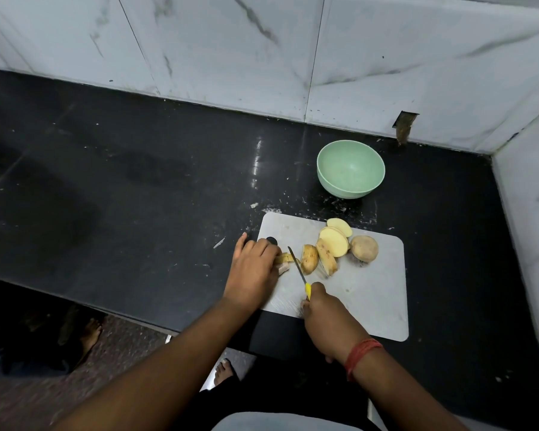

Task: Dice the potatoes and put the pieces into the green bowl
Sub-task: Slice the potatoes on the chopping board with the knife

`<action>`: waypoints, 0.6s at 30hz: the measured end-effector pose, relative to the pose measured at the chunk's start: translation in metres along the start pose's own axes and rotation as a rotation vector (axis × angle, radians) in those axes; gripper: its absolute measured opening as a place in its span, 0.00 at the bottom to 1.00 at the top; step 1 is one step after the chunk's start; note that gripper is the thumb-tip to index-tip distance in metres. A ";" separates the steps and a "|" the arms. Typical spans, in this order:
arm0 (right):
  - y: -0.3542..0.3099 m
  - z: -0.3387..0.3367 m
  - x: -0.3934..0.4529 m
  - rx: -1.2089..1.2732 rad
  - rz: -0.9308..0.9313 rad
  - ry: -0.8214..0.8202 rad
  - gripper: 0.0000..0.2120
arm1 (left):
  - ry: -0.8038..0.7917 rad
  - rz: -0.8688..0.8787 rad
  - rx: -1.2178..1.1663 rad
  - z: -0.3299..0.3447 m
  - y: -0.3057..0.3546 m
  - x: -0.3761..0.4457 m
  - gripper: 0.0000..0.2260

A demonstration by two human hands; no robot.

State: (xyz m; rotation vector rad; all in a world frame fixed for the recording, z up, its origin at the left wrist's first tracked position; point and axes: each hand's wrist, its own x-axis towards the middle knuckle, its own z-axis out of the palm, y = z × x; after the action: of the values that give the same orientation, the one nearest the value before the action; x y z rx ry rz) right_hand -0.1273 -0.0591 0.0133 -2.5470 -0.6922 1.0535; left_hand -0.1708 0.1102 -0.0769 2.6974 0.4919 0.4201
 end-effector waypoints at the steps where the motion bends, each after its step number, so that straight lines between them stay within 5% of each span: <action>1: 0.001 0.000 0.000 0.000 -0.002 0.001 0.06 | 0.015 -0.015 -0.018 -0.001 -0.001 -0.002 0.09; 18: 0.003 -0.001 0.009 -0.043 0.009 -0.014 0.05 | 0.042 0.041 0.011 0.001 -0.003 -0.010 0.08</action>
State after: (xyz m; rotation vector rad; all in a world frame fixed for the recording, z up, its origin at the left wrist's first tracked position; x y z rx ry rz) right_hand -0.1198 -0.0563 0.0075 -2.5835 -0.7156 1.0713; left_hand -0.1808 0.1089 -0.0813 2.7181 0.4532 0.4876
